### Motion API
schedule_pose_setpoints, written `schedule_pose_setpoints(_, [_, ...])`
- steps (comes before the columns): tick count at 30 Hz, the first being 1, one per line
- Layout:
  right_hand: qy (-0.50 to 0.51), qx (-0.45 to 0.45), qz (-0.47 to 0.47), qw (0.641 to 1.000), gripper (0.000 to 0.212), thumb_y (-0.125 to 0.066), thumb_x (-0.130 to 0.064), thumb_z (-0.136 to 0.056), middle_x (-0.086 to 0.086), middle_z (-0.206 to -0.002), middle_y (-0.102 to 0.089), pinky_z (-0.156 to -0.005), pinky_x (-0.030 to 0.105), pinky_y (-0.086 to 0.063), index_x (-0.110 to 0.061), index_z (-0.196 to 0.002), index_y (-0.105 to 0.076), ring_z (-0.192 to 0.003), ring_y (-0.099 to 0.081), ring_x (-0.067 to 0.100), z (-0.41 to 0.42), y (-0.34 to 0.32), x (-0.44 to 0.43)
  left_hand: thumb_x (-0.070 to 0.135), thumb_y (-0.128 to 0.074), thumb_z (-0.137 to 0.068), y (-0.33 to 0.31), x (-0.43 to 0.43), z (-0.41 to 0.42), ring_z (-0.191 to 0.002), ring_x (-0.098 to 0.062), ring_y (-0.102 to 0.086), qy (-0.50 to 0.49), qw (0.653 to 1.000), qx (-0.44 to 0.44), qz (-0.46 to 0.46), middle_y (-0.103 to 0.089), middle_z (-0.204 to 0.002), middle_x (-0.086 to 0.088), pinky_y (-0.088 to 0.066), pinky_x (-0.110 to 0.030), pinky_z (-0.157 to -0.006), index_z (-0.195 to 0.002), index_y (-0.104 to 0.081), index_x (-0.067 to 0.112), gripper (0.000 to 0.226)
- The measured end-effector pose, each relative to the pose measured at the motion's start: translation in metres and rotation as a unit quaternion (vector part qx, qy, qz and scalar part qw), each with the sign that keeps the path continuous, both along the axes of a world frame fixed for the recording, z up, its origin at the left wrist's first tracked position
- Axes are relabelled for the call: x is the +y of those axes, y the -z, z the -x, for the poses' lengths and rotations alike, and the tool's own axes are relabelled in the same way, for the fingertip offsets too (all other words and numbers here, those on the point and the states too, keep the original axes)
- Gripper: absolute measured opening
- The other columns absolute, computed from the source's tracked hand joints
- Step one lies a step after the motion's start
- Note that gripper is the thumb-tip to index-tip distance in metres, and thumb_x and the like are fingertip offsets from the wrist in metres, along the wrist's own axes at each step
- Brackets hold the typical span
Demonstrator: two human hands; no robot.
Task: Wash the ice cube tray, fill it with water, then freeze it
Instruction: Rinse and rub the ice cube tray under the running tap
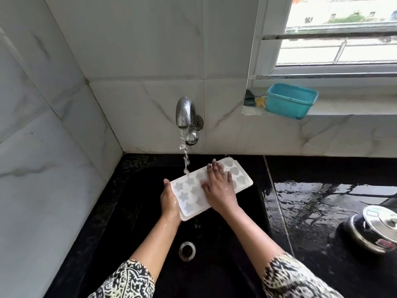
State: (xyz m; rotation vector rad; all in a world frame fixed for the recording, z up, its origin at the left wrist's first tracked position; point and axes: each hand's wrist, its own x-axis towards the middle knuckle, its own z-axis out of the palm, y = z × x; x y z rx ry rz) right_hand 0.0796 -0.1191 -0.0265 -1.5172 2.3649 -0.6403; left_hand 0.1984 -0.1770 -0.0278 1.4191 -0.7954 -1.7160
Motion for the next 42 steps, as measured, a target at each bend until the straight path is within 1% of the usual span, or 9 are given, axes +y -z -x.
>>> schedule_pose_setpoints(2, [-0.012, 0.023, -0.044, 0.999, 0.070, -0.018, -0.049, -0.099, 0.005, -0.159, 0.012, -0.116, 0.040, 0.011, -0.009, -0.152, 0.003, -0.146, 0.014, 0.019, -0.019, 0.006, -0.015, 0.049, -0.031, -0.101, 0.003, 0.002, 0.002, -0.091, -0.029, -0.065, -0.005, 1.000, 0.007, 0.000, -0.068, -0.099, -0.013, -0.050, -0.032, -0.069, -0.102, -0.062, 0.002, 0.056])
schedule_pose_setpoints(7, [-0.171, 0.033, -0.020, 0.984, 0.058, -0.021, -0.040, -0.103, -0.002, -0.160, 0.007, -0.118, 0.039, 0.010, -0.017, -0.153, -0.002, -0.146, 0.011, 0.012, -0.064, 0.011, -0.020, 0.053, -0.023, -0.100, 0.020, -0.003, -0.010, -0.105, -0.022, -0.065, 0.024, 0.994, 0.108, -0.010, -0.071, -0.107, -0.008, -0.044, -0.034, -0.098, -0.126, -0.057, 0.004, 0.065])
schedule_pose_setpoints(11, [-0.186, 0.079, -0.021, 0.979, 0.059, -0.023, -0.044, -0.102, -0.014, -0.156, 0.015, -0.117, 0.040, 0.012, -0.028, -0.152, 0.003, -0.141, 0.016, 0.002, -0.013, 0.015, -0.013, 0.049, -0.029, -0.101, 0.012, -0.008, -0.020, -0.079, -0.026, -0.068, -0.015, 0.999, 0.041, 0.003, -0.069, -0.097, -0.016, -0.052, -0.032, -0.066, -0.095, -0.066, 0.006, 0.057])
schedule_pose_setpoints(19, [0.011, 0.009, -0.103, 0.995, 0.068, -0.022, -0.046, -0.100, 0.006, -0.159, 0.014, -0.116, 0.042, 0.005, -0.010, -0.152, 0.005, -0.146, 0.015, 0.017, 0.026, 0.027, -0.020, 0.047, -0.029, -0.102, 0.012, 0.002, -0.027, -0.075, -0.022, -0.066, -0.006, 1.000, 0.008, 0.016, -0.068, -0.089, -0.011, -0.050, -0.028, -0.058, -0.089, -0.064, 0.007, 0.055])
schedule_pose_setpoints(25, [-0.159, -0.002, -0.063, 0.985, 0.059, -0.019, -0.040, -0.101, -0.001, -0.161, 0.006, -0.119, 0.041, 0.008, -0.017, -0.153, -0.003, -0.146, 0.011, 0.011, -0.076, 0.022, -0.015, 0.043, -0.024, -0.104, 0.022, 0.009, -0.019, -0.090, -0.021, -0.065, 0.009, 0.999, 0.051, 0.004, -0.063, -0.112, -0.012, -0.049, -0.024, -0.071, -0.122, -0.055, -0.001, 0.057])
schedule_pose_setpoints(29, [-0.248, 0.062, -0.063, 0.965, 0.057, -0.024, -0.039, -0.102, -0.010, -0.159, 0.008, -0.116, 0.041, 0.010, -0.026, -0.152, 0.000, -0.145, 0.011, 0.006, -0.045, 0.026, -0.010, 0.043, -0.030, -0.103, 0.022, 0.007, -0.024, -0.095, -0.025, -0.064, -0.023, 1.000, 0.016, 0.007, -0.064, -0.112, -0.014, -0.048, -0.028, -0.068, -0.099, -0.061, 0.004, 0.050])
schedule_pose_setpoints(37, [-0.062, 0.009, -0.135, 0.989, 0.061, -0.019, -0.051, -0.099, -0.019, -0.156, 0.015, -0.116, 0.048, 0.006, -0.032, -0.152, 0.005, -0.147, 0.008, 0.011, 0.048, 0.041, 0.004, 0.050, -0.028, -0.101, 0.031, 0.009, -0.053, -0.085, -0.023, -0.068, 0.023, 0.999, -0.018, 0.037, -0.070, -0.098, -0.012, -0.051, -0.031, -0.066, -0.096, -0.066, 0.010, 0.056])
schedule_pose_setpoints(40, [0.016, -0.074, -0.096, 0.993, 0.062, -0.023, -0.047, -0.101, -0.004, -0.161, 0.002, -0.112, 0.046, -0.023, -0.025, -0.153, 0.002, -0.145, -0.017, 0.021, 0.039, 0.036, 0.001, 0.054, -0.025, -0.100, 0.036, 0.013, -0.059, -0.086, -0.022, -0.069, 0.030, 0.998, -0.028, 0.052, -0.071, -0.098, -0.011, -0.053, -0.030, -0.065, -0.103, -0.065, 0.009, 0.060])
schedule_pose_setpoints(42, [0.120, -0.192, -0.068, 0.972, 0.059, -0.028, -0.045, -0.100, 0.012, -0.154, -0.028, -0.104, 0.041, -0.036, -0.016, -0.151, -0.020, -0.135, -0.037, 0.031, 0.042, 0.027, -0.004, 0.057, -0.023, -0.098, 0.040, 0.017, -0.061, -0.086, -0.022, -0.070, 0.034, 0.998, -0.028, 0.050, -0.071, -0.096, -0.009, -0.055, -0.030, -0.065, -0.103, -0.065, 0.011, 0.063])
